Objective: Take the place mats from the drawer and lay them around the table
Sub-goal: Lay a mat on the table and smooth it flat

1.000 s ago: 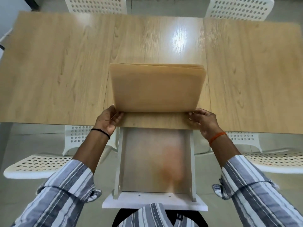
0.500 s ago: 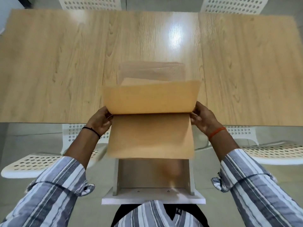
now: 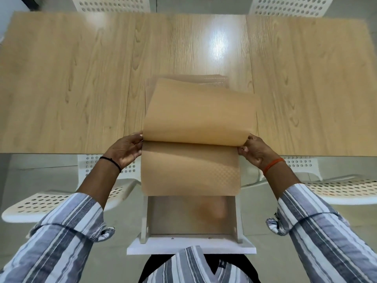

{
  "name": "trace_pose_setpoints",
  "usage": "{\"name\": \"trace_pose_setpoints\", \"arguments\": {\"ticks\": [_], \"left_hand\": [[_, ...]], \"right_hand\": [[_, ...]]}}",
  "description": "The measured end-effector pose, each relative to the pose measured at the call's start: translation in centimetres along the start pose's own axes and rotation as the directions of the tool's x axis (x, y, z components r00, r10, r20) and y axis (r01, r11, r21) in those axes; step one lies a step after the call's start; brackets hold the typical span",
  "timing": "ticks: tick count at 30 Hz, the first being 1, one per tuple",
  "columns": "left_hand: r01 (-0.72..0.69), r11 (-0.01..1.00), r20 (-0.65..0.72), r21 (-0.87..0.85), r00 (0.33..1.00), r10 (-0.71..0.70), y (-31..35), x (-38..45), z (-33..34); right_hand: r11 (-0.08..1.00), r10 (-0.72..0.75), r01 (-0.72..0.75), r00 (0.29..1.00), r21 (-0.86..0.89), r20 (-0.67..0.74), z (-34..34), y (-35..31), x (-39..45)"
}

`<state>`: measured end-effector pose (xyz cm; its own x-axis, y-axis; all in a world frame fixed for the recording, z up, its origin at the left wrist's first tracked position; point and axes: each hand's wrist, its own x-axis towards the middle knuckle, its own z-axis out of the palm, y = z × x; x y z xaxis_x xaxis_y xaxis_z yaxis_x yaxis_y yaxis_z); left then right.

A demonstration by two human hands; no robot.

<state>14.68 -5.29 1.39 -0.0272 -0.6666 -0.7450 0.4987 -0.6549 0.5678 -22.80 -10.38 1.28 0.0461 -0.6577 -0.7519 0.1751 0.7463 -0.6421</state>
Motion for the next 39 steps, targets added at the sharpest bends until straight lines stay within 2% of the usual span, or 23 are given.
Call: {"name": "trace_pose_setpoints", "arguments": {"ticks": [3,6,9,11,15,22,26,29,31,33,34,36,39], "left_hand": [[-0.05,0.994,0.039,0.1,0.998,0.046,0.1,-0.1,-0.1],[-0.081,0.983,-0.001,0.167,0.997,0.082,0.0,0.2,-0.5],[-0.096,0.966,-0.016,0.242,0.995,0.103,-0.1,0.3,-0.2],[-0.118,0.964,-0.039,0.24,0.991,0.131,-0.1,0.5,0.1],[-0.167,0.955,-0.104,0.245,0.975,0.197,0.0,1.2,0.6],[-0.265,0.935,-0.245,0.235,0.915,0.321,0.5,2.3,2.7],[-0.255,0.9,-0.307,0.355,0.877,0.37,0.3,2.9,3.5],[-0.162,0.855,-0.365,0.493,0.853,0.372,0.2,3.6,3.2],[-0.068,0.826,-0.408,0.559,0.845,0.346,0.3,3.8,3.3],[-0.017,0.811,-0.434,0.585,0.838,0.331,0.3,4.0,3.7],[-0.009,0.8,-0.445,0.599,0.827,0.343,0.4,4.2,4.0],[-0.018,0.787,-0.468,0.616,0.796,0.384,0.7,4.6,4.6],[-0.041,0.778,-0.492,0.627,0.754,0.436,1.4,5.4,5.6]], "right_hand": [[0.996,-0.048,0.044,0.998,-0.081,-0.039,0.1,0.7,0.6],[0.993,-0.088,0.08,0.992,-0.087,-0.087,0.6,1.0,0.4],[0.991,-0.112,0.108,0.993,-0.08,-0.045,0.7,0.8,0.1],[0.991,-0.114,0.113,0.993,-0.065,-0.017,0.6,0.6,0.1],[0.995,-0.081,0.078,0.996,-0.061,-0.049,1.1,-0.1,0.5],[0.994,-0.095,0.103,0.983,0.047,-0.155,2.6,-1.6,1.7],[0.983,-0.087,0.123,0.966,0.137,-0.245,3.3,-2.3,3.7],[0.973,-0.109,0.173,0.928,0.152,-0.357,4.4,-4.0,5.5],[0.974,-0.135,0.2,0.891,0.108,-0.433,5.0,-5.3,6.6],[0.977,-0.2,0.211,0.871,-0.027,-0.449,5.5,-6.2,7.5],[0.966,-0.255,0.204,0.868,-0.162,-0.427,5.8,-6.5,7.7],[0.873,-0.359,0.196,0.879,-0.447,-0.315,6.5,-6.8,7.0],[0.705,-0.423,0.216,0.893,-0.675,-0.156,7.1,-5.5,5.4]]}}
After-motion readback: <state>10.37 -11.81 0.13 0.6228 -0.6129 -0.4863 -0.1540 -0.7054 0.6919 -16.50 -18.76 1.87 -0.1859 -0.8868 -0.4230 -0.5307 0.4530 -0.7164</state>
